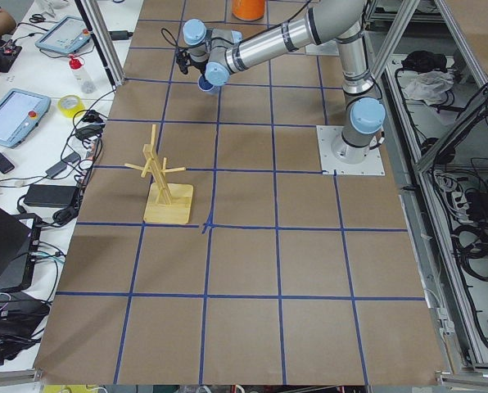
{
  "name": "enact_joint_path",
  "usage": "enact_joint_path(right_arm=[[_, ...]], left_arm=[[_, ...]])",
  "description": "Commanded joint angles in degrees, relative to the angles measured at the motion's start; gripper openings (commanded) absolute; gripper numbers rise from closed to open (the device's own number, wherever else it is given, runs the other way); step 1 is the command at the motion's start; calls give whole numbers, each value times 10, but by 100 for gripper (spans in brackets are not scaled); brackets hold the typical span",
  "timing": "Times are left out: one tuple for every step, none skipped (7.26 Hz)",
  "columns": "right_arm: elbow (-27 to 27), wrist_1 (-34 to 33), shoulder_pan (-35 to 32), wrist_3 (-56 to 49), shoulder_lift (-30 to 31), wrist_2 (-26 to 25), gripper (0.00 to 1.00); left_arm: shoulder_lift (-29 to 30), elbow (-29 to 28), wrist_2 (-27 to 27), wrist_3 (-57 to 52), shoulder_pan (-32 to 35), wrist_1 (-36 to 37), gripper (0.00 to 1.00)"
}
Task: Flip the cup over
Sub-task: 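Lift the cup with the left gripper and rotate it upright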
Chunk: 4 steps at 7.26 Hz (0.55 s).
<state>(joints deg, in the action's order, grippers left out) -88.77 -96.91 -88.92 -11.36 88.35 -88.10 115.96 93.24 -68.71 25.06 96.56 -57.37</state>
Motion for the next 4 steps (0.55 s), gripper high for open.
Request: enact_joint_path(right_arm=[[4,3,1,1,2,-23,100],[4,1,1,4,0,-18,100],[2,1,1,3,0,-16,100],[2,1,1,2,0,-16,100]], left_arm=[[-26,-26,-55,6,4,-8,0],[-34,-42,-102,-7,3,-11,0],[-38,-50,-160,-81,-1,-3,0],[-38,-55,-179,-178,-13,0,0]])
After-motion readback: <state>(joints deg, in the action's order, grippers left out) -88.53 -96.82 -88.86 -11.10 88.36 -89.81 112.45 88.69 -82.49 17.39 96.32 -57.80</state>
